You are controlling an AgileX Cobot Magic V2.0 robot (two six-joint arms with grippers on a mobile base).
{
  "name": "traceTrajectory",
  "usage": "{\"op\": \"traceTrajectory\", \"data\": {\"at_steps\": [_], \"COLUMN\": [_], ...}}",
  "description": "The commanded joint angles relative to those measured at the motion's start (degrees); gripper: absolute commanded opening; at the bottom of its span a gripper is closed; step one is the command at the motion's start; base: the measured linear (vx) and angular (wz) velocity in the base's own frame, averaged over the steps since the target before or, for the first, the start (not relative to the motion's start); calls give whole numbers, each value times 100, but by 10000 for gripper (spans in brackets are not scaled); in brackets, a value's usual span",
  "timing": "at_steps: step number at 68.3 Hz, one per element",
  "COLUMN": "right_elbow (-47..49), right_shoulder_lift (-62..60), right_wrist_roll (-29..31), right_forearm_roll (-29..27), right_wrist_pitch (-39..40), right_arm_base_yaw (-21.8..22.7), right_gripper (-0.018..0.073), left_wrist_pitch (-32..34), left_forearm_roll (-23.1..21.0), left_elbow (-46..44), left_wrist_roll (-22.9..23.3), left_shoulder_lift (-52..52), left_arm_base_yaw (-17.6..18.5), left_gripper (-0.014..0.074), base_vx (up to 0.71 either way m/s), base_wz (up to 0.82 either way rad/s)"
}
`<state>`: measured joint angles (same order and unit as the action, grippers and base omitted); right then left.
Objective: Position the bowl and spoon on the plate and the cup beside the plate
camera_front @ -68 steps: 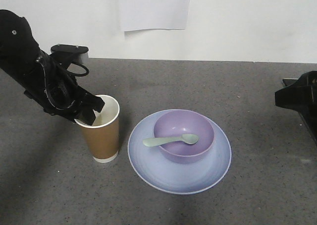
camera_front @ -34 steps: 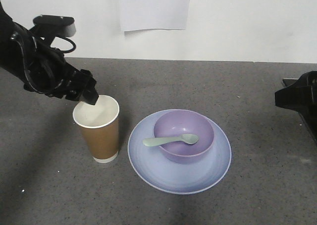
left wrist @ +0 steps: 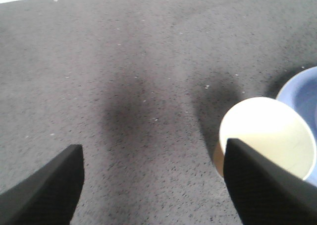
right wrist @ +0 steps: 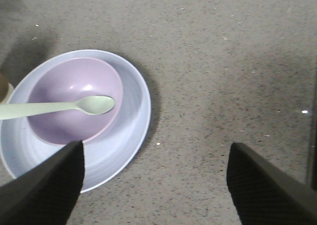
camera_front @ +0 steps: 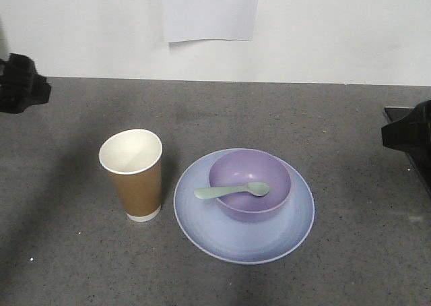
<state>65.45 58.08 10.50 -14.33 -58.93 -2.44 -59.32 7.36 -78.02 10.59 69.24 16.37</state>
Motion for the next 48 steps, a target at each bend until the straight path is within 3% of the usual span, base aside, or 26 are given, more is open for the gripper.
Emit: {"op": "traceTrajectory", "data": {"at_steps": [1, 12, 32, 41, 48], "right_elbow": [11, -547, -1701, -2125, -2272], "right_shoulder_lift": [-301, -916, -2152, -2598, -2768], "right_wrist_roll": [-119, -382, -389, -389, -389], "right_forearm_roll": [247, 570, 648, 648, 655], "right_wrist_pitch": [435, 807, 1159, 1323, 1401], "right_arm_base_yaw": [37, 37, 37, 37, 37], "right_gripper": [577, 577, 574, 527, 434], "left_wrist_pitch": [661, 1191, 2052, 2138, 2144], "left_forearm_roll": [233, 254, 278, 278, 278], "left_elbow": [408, 1398, 2990, 3448, 3631], "left_wrist_roll": [326, 450, 543, 543, 543], "left_shoulder_lift": [-637, -1550, -3145, -3612, -3836], "left_arm_base_yaw": [37, 37, 37, 37, 37], "left_gripper": [554, 554, 544, 478, 370], "base_vx": [0, 0, 0, 0, 0], "base_wz": [0, 0, 0, 0, 0]}}
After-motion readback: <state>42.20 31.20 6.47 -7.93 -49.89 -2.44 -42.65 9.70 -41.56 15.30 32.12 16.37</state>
